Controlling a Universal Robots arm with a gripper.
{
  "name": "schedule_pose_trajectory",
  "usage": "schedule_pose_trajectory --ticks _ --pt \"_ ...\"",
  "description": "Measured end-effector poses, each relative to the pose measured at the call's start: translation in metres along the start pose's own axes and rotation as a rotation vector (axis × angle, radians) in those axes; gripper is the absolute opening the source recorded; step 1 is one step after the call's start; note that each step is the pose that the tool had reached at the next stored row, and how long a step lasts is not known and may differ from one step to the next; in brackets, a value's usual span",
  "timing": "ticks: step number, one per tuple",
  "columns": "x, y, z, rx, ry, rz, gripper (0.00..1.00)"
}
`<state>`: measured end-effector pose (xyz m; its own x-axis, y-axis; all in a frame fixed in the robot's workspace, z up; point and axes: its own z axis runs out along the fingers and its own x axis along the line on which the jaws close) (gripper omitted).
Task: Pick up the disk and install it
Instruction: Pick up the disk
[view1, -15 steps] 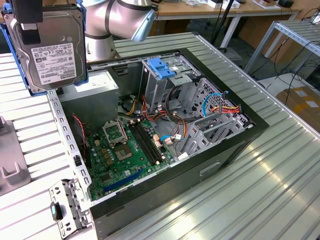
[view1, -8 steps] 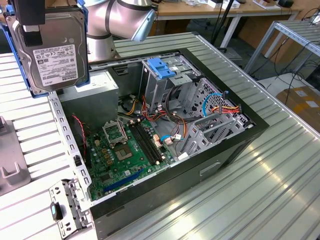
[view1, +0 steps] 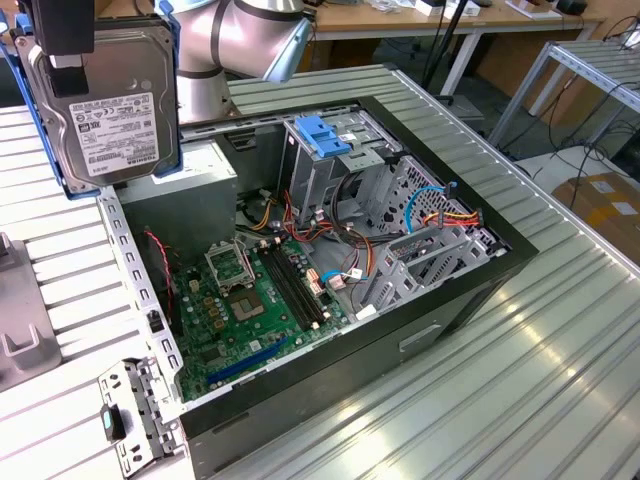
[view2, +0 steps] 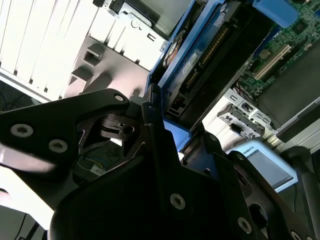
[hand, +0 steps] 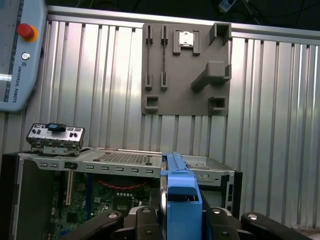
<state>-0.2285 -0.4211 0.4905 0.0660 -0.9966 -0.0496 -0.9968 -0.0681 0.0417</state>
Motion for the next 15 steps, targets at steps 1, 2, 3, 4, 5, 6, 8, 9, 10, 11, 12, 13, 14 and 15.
schedule_pose_trajectory --ticks 1,2,3,4,5,6,8,9,10,11,12,13,14,15 --pt "0.0007 -0.0001 0.0000 0.0000 0.0000 0.000 0.37" --pt "0.0013 -0.0001 0.0000 0.0000 0.0000 0.000 0.37" --pt "0.0022 -0.0001 0.0000 0.0000 0.0000 0.000 0.37" --pt "0.0028 -0.0002 0.0000 0.0000 0.0000 0.000 0.37" --pt "0.0034 -0.0002 0.0000 0.0000 0.0000 0.000 0.37" --pt "0.0041 -0.0002 0.0000 0.0001 0.0000 0.000 0.37" --pt "0.0054 -0.0004 -0.0001 0.0001 0.0001 0.000 0.37" --pt "0.0062 -0.0004 -0.0001 0.0000 0.0000 0.000 0.37" --pt "0.0068 -0.0005 0.0000 0.0001 -0.0001 0.000 0.37" --pt "0.0077 -0.0005 -0.0001 0.0000 0.0000 0.000 0.37" --pt "0.0084 -0.0005 -0.0001 -0.0001 0.0000 0.000 0.37" --pt "0.0098 -0.0006 -0.0001 0.0000 0.0000 0.000 0.37" --pt "0.0110 -0.0007 -0.0001 0.0000 0.0000 0.000 0.37" --pt "0.0118 -0.0007 -0.0002 0.0000 0.0000 0.000 0.37"
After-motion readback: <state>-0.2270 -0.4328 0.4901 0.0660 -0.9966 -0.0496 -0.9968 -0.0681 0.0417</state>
